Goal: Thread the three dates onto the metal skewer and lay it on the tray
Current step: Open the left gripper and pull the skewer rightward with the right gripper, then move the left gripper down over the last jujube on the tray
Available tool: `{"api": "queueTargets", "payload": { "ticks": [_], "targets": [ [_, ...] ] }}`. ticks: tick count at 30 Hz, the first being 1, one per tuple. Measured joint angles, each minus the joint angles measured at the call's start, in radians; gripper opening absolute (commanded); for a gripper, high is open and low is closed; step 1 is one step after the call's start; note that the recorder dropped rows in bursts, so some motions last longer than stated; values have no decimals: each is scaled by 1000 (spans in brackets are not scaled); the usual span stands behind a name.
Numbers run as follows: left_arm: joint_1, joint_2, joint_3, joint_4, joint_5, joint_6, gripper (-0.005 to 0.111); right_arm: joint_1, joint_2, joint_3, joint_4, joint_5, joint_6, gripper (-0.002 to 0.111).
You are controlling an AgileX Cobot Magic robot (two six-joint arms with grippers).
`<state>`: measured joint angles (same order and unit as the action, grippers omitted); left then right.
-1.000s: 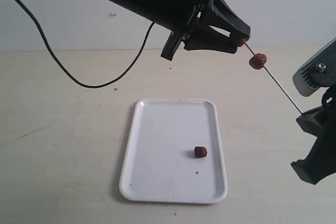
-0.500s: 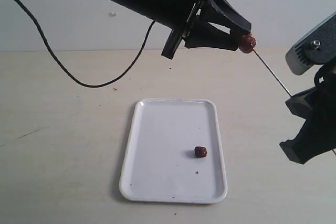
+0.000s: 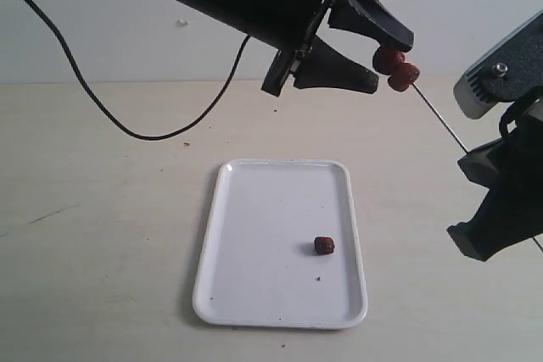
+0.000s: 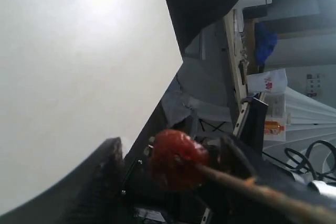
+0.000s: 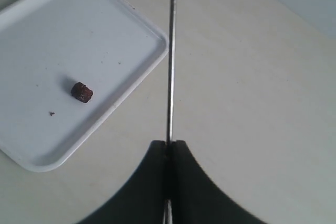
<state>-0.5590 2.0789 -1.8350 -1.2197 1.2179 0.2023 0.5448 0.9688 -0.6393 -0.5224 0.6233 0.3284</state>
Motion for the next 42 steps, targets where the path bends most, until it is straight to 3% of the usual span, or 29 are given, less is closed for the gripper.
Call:
{"api": "queueTargets", "payload": {
  "ticks": [14,23,33,42],
  "targets": [
    [0,0,0,18,0,56,64,0,-20,0,-93,126,103,0],
    [18,0,0,48,0,151,64,0,-103,0,-104,312,119,0],
    [52,0,0,294,2,218,64,0,-229,-1,-94,502,110,0],
    [-27,0,0,567,4,360,63,0,-288,-1,-12,597,20,0]
  ]
}}
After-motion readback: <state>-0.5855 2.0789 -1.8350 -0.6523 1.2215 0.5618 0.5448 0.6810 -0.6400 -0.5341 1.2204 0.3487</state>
